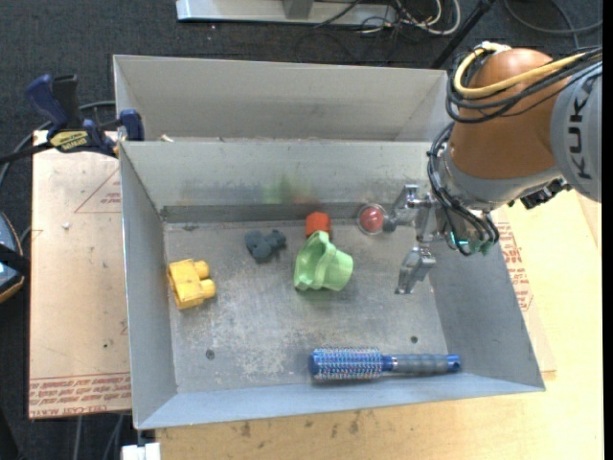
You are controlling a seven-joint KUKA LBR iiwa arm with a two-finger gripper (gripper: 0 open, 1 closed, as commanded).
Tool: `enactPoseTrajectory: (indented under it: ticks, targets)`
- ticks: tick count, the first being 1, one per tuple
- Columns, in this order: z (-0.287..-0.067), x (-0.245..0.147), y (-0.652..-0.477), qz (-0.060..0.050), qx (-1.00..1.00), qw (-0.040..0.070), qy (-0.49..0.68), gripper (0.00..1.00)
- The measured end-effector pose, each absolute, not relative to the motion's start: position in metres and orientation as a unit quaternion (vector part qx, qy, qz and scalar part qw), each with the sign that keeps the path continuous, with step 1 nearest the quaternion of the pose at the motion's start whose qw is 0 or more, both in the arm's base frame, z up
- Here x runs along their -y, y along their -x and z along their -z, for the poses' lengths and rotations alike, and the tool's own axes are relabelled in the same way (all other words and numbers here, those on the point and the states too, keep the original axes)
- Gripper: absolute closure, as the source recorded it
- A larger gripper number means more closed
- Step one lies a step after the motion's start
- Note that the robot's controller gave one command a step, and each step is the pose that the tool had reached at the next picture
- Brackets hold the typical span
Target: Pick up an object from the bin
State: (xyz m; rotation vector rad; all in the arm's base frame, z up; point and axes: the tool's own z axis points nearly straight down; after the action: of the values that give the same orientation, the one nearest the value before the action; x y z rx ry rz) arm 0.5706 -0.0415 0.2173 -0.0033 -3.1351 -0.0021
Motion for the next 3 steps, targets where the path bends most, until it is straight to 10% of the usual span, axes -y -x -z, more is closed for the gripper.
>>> enactPoseTrajectory:
  ticks: [1, 2, 3]
  targets:
    - [-0.080, -0.020, -0.567, 0.001, 0.999, 0.001, -0.051, 0.00]
    - [-0.079, -0.078, -0.574, 0.001, 0.998, -0.004, -0.056, 0.00]
    - [-0.081, -0.076, -0.575, 0.001, 0.999, -0.005, -0.054, 1.00]
